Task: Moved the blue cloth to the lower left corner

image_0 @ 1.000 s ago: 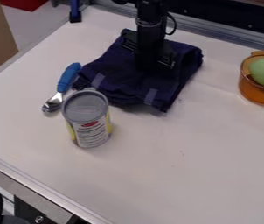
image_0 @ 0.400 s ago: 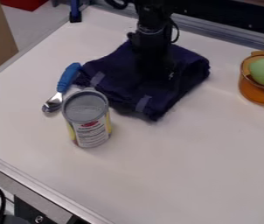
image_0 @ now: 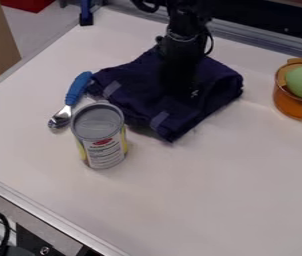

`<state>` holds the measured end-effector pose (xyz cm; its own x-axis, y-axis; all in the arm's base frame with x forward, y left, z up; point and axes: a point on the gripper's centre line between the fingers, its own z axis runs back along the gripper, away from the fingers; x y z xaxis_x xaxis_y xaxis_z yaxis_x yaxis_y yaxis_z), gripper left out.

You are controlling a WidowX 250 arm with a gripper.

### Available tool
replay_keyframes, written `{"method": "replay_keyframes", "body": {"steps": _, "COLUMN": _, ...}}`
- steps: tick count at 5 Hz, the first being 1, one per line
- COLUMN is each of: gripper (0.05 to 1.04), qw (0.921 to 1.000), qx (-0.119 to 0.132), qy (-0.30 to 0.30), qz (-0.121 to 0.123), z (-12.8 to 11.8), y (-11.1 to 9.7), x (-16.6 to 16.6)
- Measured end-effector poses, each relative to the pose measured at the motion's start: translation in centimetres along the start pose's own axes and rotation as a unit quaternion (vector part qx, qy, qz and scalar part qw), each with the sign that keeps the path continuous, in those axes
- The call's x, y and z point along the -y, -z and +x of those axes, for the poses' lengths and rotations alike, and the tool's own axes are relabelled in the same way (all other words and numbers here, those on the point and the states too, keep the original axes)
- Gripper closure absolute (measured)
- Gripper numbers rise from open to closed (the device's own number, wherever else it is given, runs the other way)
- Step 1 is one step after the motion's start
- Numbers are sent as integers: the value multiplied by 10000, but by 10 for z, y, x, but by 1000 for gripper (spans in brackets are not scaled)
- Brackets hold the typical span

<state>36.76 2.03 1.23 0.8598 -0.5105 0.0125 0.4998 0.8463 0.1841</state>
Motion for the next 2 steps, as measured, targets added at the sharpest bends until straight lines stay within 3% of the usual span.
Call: {"method": "replay_keyframes", "body": {"steps": 2, "gripper": 1022, "qw": 9969, "qx": 153, "qy": 755, "qz": 127, "z": 4, "y": -1, "x": 4}}
